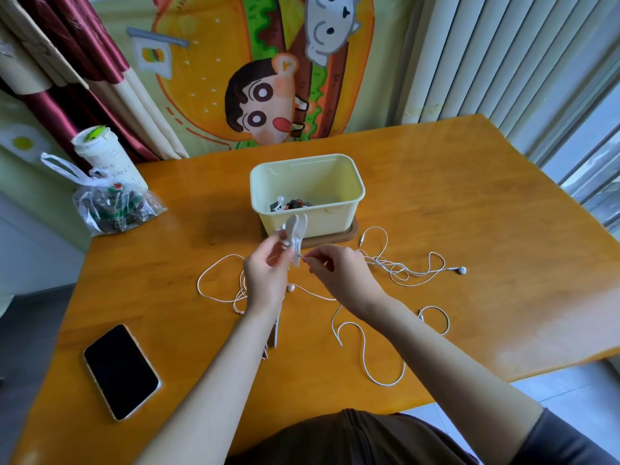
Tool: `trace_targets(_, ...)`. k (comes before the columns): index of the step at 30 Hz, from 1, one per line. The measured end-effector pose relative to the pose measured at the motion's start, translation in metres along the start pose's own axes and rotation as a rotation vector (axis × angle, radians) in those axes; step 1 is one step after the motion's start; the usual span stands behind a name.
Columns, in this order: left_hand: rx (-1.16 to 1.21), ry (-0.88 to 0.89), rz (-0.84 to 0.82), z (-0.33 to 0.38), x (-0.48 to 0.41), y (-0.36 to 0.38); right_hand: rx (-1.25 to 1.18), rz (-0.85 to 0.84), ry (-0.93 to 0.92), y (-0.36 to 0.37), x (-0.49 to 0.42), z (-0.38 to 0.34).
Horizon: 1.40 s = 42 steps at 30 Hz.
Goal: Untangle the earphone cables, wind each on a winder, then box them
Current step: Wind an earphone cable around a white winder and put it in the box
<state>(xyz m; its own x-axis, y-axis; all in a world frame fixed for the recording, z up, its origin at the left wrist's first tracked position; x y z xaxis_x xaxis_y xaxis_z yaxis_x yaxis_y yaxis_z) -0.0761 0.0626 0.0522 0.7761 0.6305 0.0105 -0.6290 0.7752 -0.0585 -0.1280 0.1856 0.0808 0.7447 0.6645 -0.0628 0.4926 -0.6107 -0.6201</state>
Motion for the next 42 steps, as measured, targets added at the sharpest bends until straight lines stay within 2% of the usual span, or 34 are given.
trace_targets(4, -0.293, 0.133, -0.125, -0.009, 0.003, -0.005, 0.104, -0.041, -0.011, -0.013, -0.002, 0.005)
trace_targets(10, -0.432, 0.104, -0.335, -0.017, 0.009, -0.007, 0.147, -0.031, 0.032, -0.034, -0.009, 0.021)
trace_targets(12, -0.361, 0.071, -0.405, -0.014, 0.011, -0.007, 0.120, -0.014, 0.045, -0.039, -0.011, 0.024)
trace_targets(17, -0.007, -0.114, -0.523, -0.004, 0.018, -0.003, 0.036, -0.012, 0.124, -0.046, -0.014, 0.031)
trace_targets(24, 0.487, -0.214, -0.464, 0.010, 0.018, 0.007, -0.274, 0.023, 0.213, -0.031, -0.009, 0.032)
trace_targets(29, 0.691, -0.249, -0.365, 0.015, 0.013, 0.011, -0.491, -0.044, 0.294, -0.013, 0.000, 0.031)
trace_targets(35, 0.734, -0.335, -0.159, 0.011, 0.007, 0.012, -0.506, -0.092, 0.303, 0.008, 0.010, 0.030)
trace_targets(39, 0.581, -0.309, 0.018, 0.013, 0.009, 0.015, -0.312, -0.056, 0.248, 0.010, 0.010, 0.027)
trace_targets(42, 0.489, -0.260, 0.041, 0.013, 0.010, 0.017, -0.180, -0.013, 0.211, 0.011, 0.010, 0.027)
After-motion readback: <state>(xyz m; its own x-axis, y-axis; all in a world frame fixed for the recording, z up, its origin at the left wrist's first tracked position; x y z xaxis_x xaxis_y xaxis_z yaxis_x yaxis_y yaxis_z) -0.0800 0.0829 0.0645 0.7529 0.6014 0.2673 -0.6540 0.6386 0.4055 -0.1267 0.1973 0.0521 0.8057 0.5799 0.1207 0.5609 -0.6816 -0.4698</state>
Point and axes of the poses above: each hand's wrist, its own x-axis away from the middle knuckle, its own y-axis out of the palm, z = x × y, the point moved 1 cm from there along -x, towards the middle knuckle, and after that the axes turned 4 degrees about -z, right-handed, at the moved point
